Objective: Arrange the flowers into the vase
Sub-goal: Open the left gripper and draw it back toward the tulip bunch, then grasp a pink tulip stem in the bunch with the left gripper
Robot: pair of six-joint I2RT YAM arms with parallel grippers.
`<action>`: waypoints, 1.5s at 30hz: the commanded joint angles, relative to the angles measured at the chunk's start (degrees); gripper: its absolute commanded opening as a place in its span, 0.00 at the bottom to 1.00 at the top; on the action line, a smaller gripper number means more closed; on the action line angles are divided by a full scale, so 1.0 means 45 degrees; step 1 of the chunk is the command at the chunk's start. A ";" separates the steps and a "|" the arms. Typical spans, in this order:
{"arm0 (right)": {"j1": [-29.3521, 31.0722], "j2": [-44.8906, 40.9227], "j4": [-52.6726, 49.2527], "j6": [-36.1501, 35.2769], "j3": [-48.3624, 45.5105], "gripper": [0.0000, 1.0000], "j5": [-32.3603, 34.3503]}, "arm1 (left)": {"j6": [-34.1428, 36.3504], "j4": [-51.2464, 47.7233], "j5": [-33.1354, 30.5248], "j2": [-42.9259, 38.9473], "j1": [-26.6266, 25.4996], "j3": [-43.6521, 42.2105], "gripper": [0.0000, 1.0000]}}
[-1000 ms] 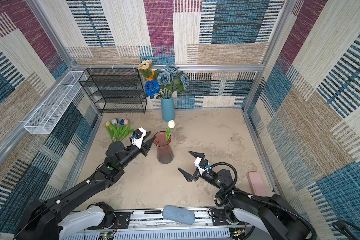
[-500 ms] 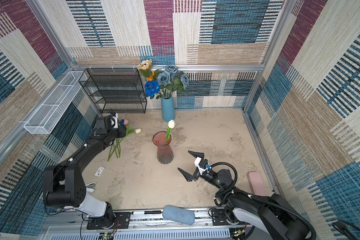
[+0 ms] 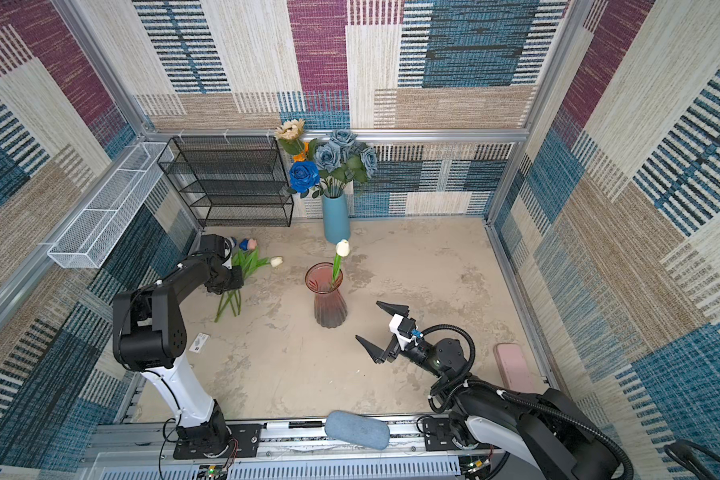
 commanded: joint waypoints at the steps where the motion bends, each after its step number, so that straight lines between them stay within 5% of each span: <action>1: 0.0016 -0.0001 0.0116 -0.0013 0.0119 1.00 -0.0051 | 0.0314 -0.0276 -0.0372 0.0373 0.0142 0.0329 0.35; 7: 0.0006 0.0272 0.0020 -0.0032 0.0277 1.00 0.0010 | 0.0598 -0.0821 0.0149 0.1385 0.0140 0.1367 0.20; 14: 0.0016 0.0272 -0.0093 -0.0023 0.0327 1.00 0.0027 | 0.0825 -0.0821 0.0134 0.1526 0.0142 0.1539 0.13; 33: 0.0015 -0.0730 -0.0493 -0.0032 0.0096 1.00 -0.0036 | 0.0894 -0.0937 0.0268 0.2311 0.0141 0.1924 0.23; 45: 0.0015 -0.0491 -0.0390 0.0026 0.0128 1.00 0.0067 | 0.0527 -0.1112 0.0937 0.1160 0.0089 0.1634 0.04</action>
